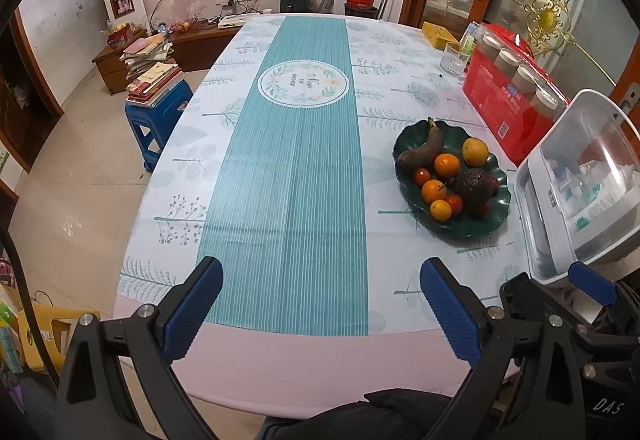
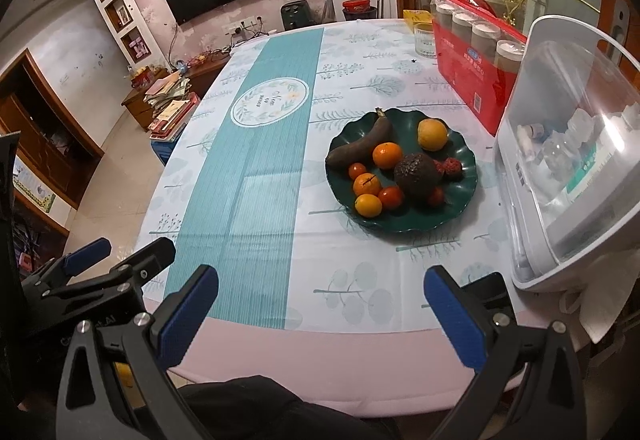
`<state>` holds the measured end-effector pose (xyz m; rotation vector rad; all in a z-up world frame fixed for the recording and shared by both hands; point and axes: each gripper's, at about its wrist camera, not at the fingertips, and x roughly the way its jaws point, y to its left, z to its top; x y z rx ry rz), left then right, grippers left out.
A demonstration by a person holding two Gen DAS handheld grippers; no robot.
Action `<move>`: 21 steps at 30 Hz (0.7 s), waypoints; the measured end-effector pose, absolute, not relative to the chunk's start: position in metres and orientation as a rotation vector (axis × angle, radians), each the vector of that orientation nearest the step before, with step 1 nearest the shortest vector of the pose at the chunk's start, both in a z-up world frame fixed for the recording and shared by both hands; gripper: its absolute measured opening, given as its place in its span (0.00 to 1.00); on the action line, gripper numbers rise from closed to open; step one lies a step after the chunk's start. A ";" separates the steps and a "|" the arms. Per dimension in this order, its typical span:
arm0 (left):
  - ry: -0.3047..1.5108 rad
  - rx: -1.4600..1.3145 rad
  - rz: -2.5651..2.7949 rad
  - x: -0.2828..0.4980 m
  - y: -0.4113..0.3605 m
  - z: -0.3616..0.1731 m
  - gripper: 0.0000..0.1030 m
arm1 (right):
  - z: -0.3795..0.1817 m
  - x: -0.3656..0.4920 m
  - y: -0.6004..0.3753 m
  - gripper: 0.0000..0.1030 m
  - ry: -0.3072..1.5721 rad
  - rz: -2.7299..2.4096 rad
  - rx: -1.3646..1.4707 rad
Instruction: Organize fruits
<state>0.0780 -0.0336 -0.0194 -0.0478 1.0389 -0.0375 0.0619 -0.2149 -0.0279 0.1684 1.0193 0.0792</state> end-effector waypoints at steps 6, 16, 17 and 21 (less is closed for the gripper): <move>1.024 -0.051 -0.036 0.072 -0.033 -0.018 0.96 | -0.028 0.055 -0.211 1.00 1.022 0.082 0.169; 1.006 -0.050 -0.032 0.067 -0.033 -0.014 0.96 | -0.029 0.052 -0.211 1.00 1.021 0.077 0.174; 1.006 -0.050 -0.032 0.067 -0.033 -0.014 0.96 | -0.028 0.052 -0.211 1.00 1.021 0.076 0.175; 1.005 -0.046 -0.030 0.067 -0.033 -0.014 0.96 | -0.029 0.051 -0.212 1.00 1.018 0.070 0.177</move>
